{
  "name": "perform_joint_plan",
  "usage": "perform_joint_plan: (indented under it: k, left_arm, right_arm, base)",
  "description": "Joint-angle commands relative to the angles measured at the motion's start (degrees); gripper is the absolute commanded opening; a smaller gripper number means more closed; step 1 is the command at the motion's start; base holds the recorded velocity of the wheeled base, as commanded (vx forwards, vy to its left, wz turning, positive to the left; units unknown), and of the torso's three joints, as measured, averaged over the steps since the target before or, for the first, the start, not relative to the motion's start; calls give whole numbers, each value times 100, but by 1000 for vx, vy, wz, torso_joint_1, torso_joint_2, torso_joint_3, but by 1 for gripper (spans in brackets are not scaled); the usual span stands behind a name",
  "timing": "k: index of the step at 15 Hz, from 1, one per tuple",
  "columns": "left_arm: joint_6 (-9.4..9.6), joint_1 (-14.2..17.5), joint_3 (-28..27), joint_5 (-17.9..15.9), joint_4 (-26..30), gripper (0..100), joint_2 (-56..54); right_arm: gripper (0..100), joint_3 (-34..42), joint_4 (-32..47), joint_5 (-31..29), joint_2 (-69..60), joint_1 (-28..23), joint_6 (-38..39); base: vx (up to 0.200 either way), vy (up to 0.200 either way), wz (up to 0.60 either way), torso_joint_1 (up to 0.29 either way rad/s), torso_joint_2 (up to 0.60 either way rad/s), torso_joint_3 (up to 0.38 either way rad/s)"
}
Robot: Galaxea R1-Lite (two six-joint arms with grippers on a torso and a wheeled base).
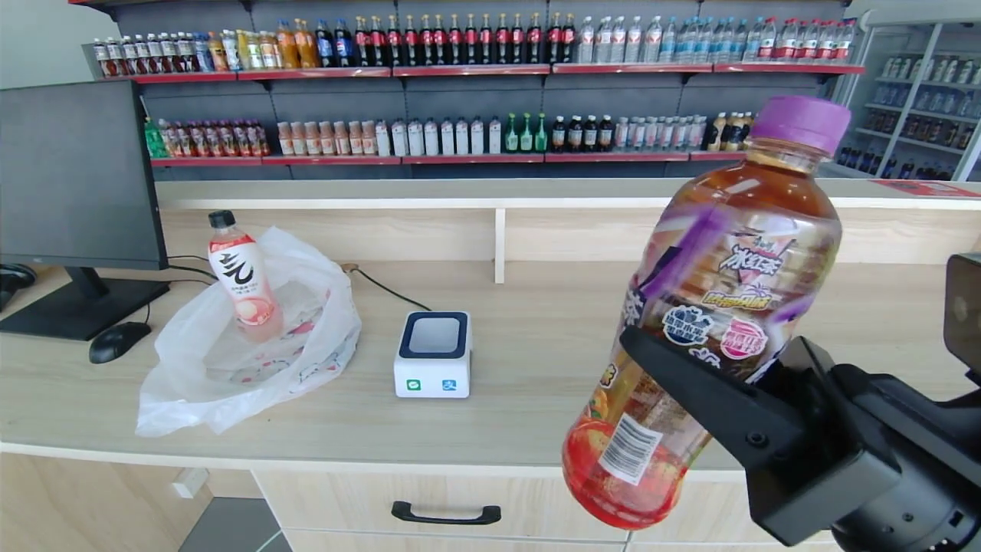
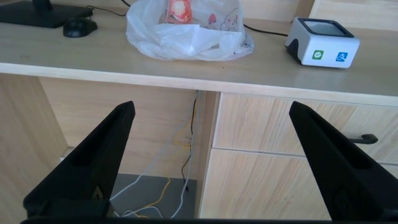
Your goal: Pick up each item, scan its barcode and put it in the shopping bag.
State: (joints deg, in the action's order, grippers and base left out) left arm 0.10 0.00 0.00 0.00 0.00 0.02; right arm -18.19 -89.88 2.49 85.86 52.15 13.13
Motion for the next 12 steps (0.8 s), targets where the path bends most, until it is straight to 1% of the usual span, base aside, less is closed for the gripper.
perform_joint_plan:
  k: [1, 2, 4, 6, 7, 8, 9, 11, 12]
  left_arm:
    - [-1, 0, 0, 0, 0, 100, -2]
    - [-1, 0, 0, 0, 0, 100, -2]
    - [-1, 0, 0, 0, 0, 100, -2]
    - [-1, 0, 0, 0, 0, 100, -2]
    - [-1, 0, 0, 0, 0, 100, -2]
    - [-1, 0, 0, 0, 0, 100, -2]
    - [-1, 0, 0, 0, 0, 100, -2]
    - [-1, 0, 0, 0, 0, 100, -2]
    - [-1, 0, 0, 0, 0, 100, -2]
  right_arm:
    - [0, -80, -12, 164, 168, 6, -3]
    - [0, -80, -12, 235, 186, 6, 49]
    - [0, -141, -12, 437, 177, 129, 603]
    - [0, -220, -12, 762, 159, 137, 796]
    - [0, -387, -12, 1263, 142, 181, 1122]
    - [0, -466, -12, 1448, 133, 181, 1227]
    - [0, -633, -12, 1500, 142, 173, 1420]
    - [0, -1011, 305, 1465, 142, 146, 1798]
    - [0, -1249, 331, 1456, 186, 50, 1983]
  base:
    - [0, 0, 0, 0, 0, 0]
    - [0, 0, 0, 0, 0, 0]
    - [0, 0, 0, 0, 0, 0]
    - [0, 0, 0, 0, 0, 0]
    - [0, 0, 0, 0, 0, 0]
    - [0, 0, 0, 0, 0, 0]
    - [0, 0, 0, 0, 0, 0]
    - [0, 0, 0, 0, 0, 0]
    - [0, 0, 0, 0, 0, 0]
